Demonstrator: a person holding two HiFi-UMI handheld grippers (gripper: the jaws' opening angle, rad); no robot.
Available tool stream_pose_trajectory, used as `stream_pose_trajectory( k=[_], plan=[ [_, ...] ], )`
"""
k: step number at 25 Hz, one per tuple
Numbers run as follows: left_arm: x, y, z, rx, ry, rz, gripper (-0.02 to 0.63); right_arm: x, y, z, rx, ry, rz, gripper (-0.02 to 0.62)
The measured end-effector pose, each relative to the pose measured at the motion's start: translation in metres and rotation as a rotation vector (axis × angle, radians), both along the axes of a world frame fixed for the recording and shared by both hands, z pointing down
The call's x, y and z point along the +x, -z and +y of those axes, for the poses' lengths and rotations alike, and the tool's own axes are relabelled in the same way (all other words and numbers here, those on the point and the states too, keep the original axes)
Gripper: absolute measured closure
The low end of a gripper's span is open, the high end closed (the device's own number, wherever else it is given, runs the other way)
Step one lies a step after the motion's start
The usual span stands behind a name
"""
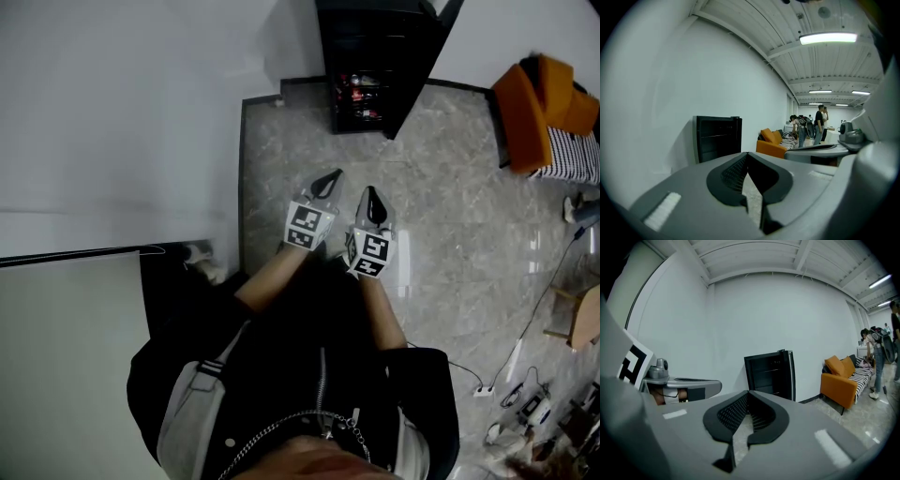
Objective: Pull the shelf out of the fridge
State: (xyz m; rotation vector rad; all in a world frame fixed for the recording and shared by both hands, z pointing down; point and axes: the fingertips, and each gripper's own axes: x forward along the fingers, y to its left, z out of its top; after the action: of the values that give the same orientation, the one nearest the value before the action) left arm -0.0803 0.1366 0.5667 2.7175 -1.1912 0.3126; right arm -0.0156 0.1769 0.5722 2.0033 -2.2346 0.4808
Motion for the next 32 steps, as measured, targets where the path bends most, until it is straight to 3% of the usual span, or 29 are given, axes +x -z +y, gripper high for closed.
stream_pose_trajectory(
  k=[15,32],
  plan=[
    [0.035,0.000,-0.010,0.011,-0.020,0.005,0.595,0.032,0.009,-0.005,0.021,-0.018,0.007,0.594],
    [0.076,0.000,-0.073,-0.005,-0.013,0.041,0.595,0.061,0.008,-0.069,0.007,0.028,0.035,0.594]
  ],
)
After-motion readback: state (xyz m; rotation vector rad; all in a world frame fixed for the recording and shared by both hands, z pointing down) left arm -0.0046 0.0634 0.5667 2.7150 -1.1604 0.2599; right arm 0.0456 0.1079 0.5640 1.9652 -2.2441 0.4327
